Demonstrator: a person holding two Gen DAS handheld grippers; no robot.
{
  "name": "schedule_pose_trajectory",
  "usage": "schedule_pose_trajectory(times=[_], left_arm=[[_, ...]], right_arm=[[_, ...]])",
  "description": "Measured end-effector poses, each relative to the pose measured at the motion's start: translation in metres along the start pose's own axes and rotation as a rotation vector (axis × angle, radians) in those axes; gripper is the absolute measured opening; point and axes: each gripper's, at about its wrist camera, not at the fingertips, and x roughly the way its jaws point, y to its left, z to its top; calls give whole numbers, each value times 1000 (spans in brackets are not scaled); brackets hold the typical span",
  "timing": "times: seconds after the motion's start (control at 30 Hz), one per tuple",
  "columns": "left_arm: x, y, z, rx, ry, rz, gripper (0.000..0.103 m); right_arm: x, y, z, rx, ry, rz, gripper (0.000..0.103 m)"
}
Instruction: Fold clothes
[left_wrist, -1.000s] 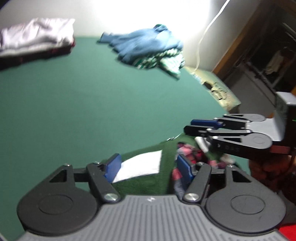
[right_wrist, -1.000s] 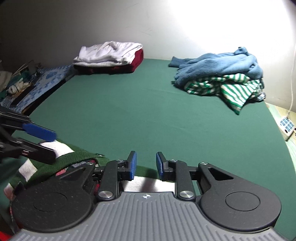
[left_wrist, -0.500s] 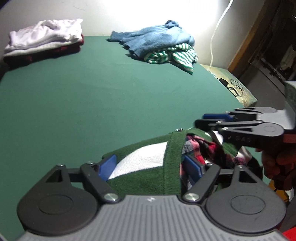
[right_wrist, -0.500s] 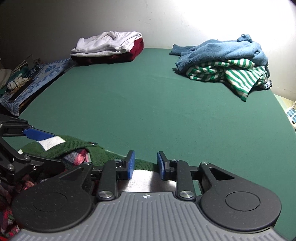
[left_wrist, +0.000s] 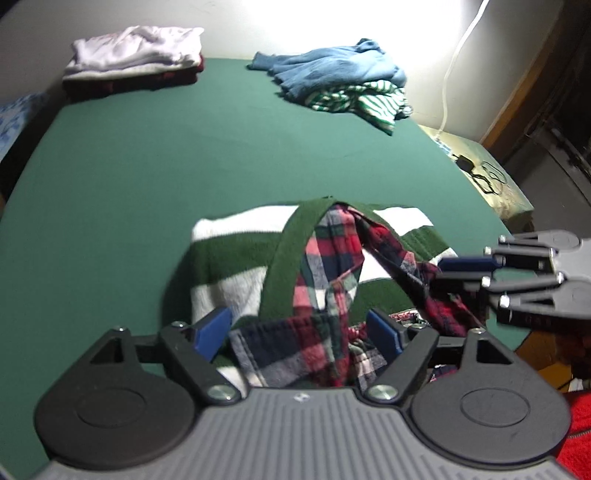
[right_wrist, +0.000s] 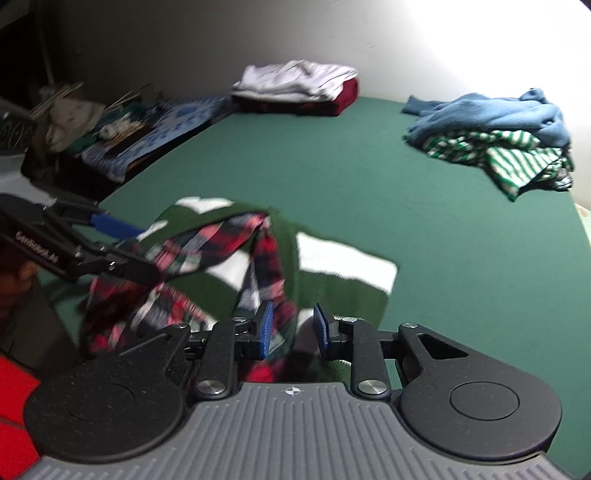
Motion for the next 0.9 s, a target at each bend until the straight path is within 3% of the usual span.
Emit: schedule_pose_trajectory(times=[0.2, 0.4, 0.7, 0.77, 0.83, 0.9], left_arm=[[6, -21, -10, 28, -1, 60, 87], [-21, -31, -6, 64, -47, 95, 81], [-15, -61, -9, 258, -24, 99, 82], [-15, -59, -11, 273, -11, 88, 82], [-14, -54, -14, 278, 10, 85, 82], [-12, -48, -16, 286, 28, 101, 81]], right_arm=[[2, 0, -7, -29, 34, 60, 27], [-19, -6, -2, -76, -9, 116, 27], [-6, -2, -9, -72, -9, 115, 27], [-4, 0, -8, -65, -10, 112, 21], [-4, 1, -7, -53, -14, 109, 7], [-7, 0, -5, -35, -21, 104, 4]])
